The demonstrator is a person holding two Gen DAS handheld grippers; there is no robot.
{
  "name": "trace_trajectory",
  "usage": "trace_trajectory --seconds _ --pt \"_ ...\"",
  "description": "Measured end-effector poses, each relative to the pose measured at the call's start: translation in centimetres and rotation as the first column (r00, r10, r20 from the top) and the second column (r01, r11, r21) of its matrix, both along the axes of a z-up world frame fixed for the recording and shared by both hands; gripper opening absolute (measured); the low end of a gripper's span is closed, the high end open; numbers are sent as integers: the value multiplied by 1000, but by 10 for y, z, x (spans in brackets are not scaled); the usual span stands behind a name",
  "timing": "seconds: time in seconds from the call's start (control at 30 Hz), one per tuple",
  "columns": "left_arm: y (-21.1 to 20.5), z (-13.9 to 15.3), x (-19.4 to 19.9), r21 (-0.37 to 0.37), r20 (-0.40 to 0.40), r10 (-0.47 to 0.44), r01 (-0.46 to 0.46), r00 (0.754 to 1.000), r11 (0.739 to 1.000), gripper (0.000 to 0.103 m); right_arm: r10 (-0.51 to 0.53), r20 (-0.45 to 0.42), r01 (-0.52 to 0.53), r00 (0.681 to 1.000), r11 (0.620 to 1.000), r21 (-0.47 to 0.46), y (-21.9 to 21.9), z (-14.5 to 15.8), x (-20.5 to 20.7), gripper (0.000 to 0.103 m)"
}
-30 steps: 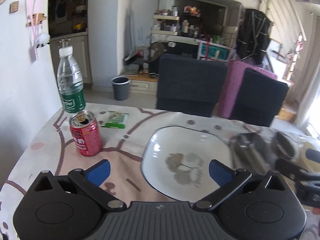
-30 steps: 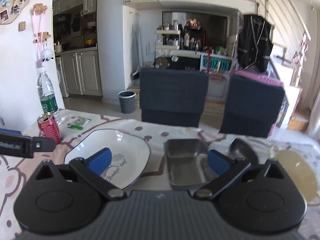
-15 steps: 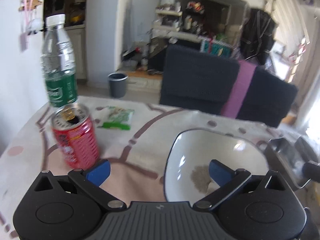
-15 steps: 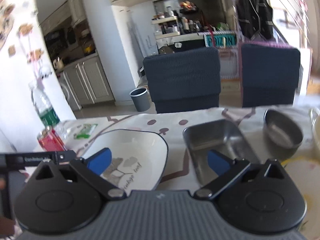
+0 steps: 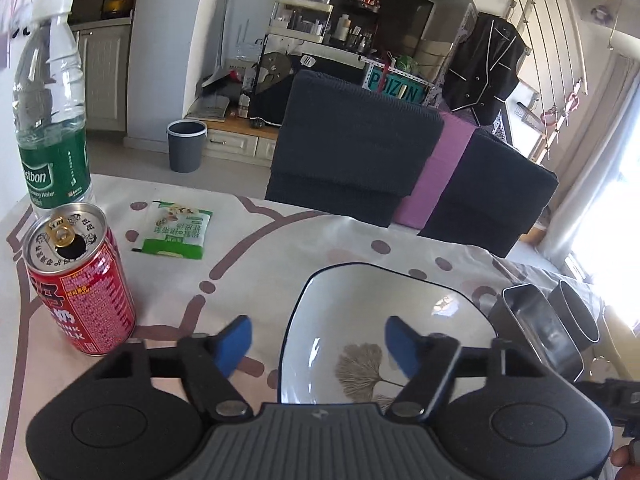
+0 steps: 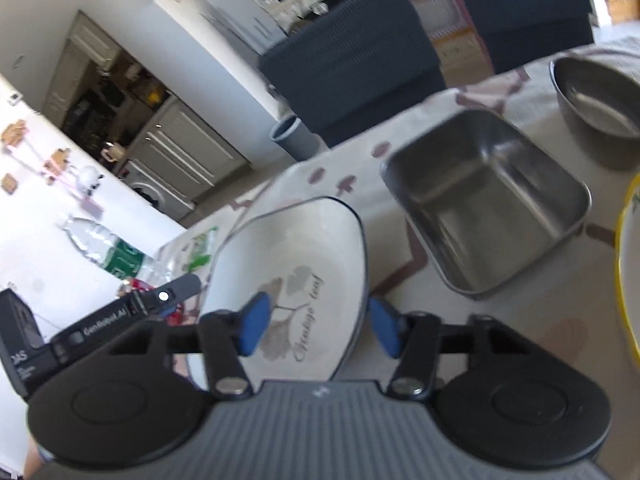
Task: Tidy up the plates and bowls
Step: 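Move the right tool toward the white ginkgo-leaf plate rim, then close the right tool on the white plate rim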
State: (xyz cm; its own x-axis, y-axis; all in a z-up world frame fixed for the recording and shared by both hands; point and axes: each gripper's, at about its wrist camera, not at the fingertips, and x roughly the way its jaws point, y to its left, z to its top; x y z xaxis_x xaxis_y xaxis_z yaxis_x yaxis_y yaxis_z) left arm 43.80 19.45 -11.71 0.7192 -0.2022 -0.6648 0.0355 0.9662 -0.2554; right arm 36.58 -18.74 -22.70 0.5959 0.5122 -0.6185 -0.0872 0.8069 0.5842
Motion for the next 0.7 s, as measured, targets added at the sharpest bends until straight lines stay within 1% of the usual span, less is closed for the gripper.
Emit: trace_trajectory --seconds 0.03,0.07,0.1,0.13,0.17,0.2,0.23,0.27,0.33,0.37,0.4,0.47,0.57,0.63,0.7 --pt "1 -2 1 -5 -7 -1 1 1000 1000 62 1 -9 -1 1000 1000 -11 1 -2 2 49" --pt "3 -3 2 -8 -16 1 -2 1000 1000 56 2 -19 -2 1000 999 -32 3 -3 4 46" --pt "5 -5 2 -8 -22 4 -5 1000 1000 53 1 -24 -2 1000 999 -50 5 -5 4 40" --pt "6 -8 3 -9 -28 6 -7 1000 1000 48 2 -25 -3 1000 998 -65 8 -8 7 36" --pt "7 -10 3 -12 -36 6 -6 999 1000 43 2 -31 -4 1000 997 -81 10 -12 10 34" --pt "8 -13 4 -14 -46 2 -2 999 1000 41 -1 -39 -3 999 996 -94 12 -14 12 30" --pt "8 -15 4 -10 -56 -1 1 998 1000 36 -4 -47 -1 999 995 -103 13 -17 13 27" --pt "8 -17 5 -1 -65 -3 3 998 1000 29 -4 -53 -2 999 994 -106 13 -18 14 25" --pt "8 -20 5 14 -78 -7 8 997 1000 19 10 -52 -16 999 994 -111 15 -19 15 18" --pt "8 -21 5 12 -81 -11 12 997 1000 17 14 -46 -20 999 991 -129 16 -19 16 16" --pt "8 -21 5 15 -85 -12 13 996 1000 15 16 -41 -22 999 989 -149 17 -19 16 12" --pt "8 -24 5 34 -99 -12 16 995 999 7 19 -34 -24 999 986 -167 17 -17 14 11" --pt "11 -25 2 28 -103 -27 30 994 999 7 20 -15 -23 1000 978 -209 22 -15 14 10" --pt "12 -24 -2 43 -110 -52 57 993 997 8 35 -4 -35 999 970 -241 25 -14 15 9" --pt "16 -24 -8 33 -116 -63 67 991 997 8 58 0 -56 998 965 -257 26 -13 19 8"
